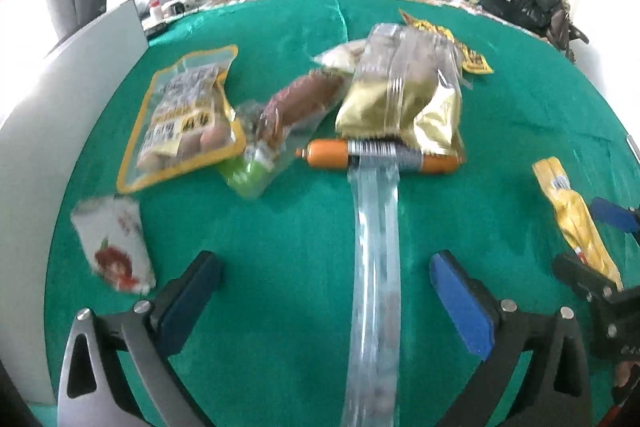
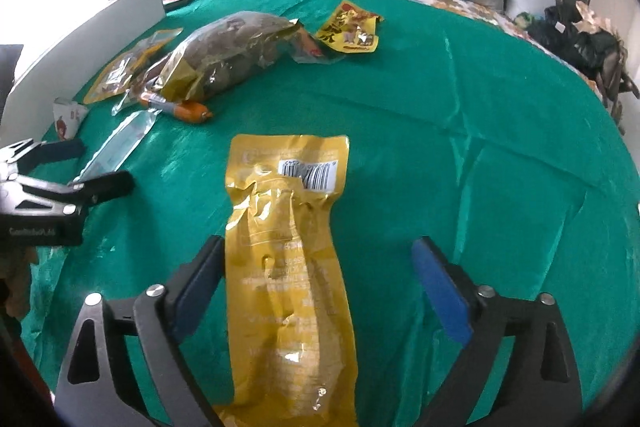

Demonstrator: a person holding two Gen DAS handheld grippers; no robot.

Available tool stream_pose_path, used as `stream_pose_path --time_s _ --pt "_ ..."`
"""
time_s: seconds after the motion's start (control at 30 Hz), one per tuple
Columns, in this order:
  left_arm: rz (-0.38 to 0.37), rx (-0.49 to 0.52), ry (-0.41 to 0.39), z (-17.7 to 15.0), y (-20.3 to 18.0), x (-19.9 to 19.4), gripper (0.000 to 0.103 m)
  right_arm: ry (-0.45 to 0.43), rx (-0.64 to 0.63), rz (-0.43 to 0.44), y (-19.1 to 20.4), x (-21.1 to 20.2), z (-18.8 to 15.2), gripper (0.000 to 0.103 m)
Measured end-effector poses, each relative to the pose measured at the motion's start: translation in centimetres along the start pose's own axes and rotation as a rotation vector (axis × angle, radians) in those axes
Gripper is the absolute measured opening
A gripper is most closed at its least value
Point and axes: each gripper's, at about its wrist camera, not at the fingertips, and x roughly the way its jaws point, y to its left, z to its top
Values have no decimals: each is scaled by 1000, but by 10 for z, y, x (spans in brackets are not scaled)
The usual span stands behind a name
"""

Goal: Organize snacks

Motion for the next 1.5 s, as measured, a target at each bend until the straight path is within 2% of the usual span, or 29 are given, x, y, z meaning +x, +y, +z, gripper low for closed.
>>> stream_pose_path --time_s 0.23,1.5 --pt "6 -15 -16 9 3 6 103 2 -1 -4 1 0 1 97" --pt "7 -14 -16 8 2 6 103 1 -3 -2 1 1 1 98"
